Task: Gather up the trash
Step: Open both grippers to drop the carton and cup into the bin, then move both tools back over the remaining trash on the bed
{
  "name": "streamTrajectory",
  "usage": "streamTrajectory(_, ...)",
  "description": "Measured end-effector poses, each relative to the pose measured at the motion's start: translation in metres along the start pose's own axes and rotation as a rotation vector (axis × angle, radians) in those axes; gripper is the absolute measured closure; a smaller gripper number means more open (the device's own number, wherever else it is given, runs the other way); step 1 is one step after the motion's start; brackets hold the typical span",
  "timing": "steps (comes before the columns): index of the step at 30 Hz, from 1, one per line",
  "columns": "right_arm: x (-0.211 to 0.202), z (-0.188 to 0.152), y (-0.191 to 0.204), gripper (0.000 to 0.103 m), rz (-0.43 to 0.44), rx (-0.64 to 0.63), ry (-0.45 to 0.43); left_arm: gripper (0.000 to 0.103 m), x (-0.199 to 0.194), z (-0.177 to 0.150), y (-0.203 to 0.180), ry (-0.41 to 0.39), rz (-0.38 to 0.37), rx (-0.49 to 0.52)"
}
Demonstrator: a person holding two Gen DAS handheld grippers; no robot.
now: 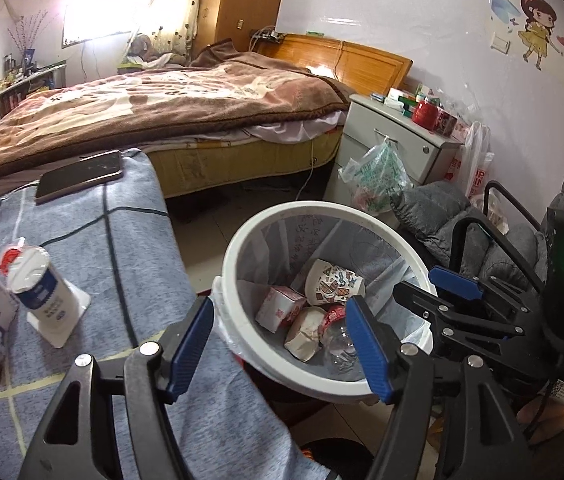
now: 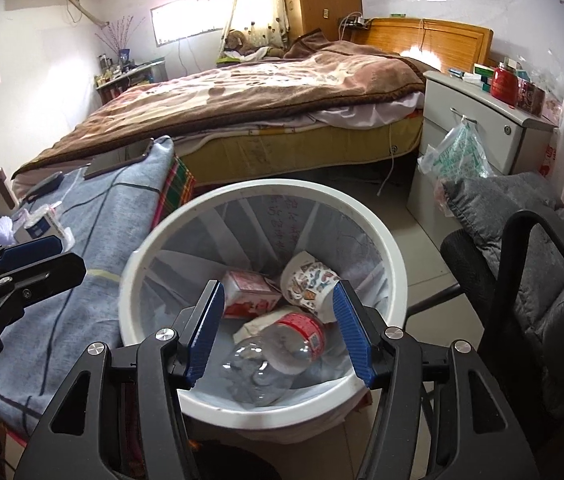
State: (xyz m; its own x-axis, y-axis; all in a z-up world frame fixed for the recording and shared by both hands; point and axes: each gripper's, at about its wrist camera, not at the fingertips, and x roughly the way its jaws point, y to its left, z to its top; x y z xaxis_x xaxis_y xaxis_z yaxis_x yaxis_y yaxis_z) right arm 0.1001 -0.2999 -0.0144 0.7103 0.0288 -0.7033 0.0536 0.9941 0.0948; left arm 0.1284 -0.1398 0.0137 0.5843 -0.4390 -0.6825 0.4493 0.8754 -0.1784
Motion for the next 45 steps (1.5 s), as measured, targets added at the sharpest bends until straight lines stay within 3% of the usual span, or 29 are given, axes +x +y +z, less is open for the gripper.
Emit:
streamTrajectory(22, -0.011, 0.006, 0.072, 0.045, 0.118, -0.077, -0.065, 0.033, -0.062, -0.022, 0.080, -0.088, 0.165, -0.110)
streamTrajectory(45, 0.019, 0.017, 0.171, 0.045, 0.273, -0.203, -0.022, 0.030, -0.107, -0.064, 0.207, -0.087, 0.372, -0.327)
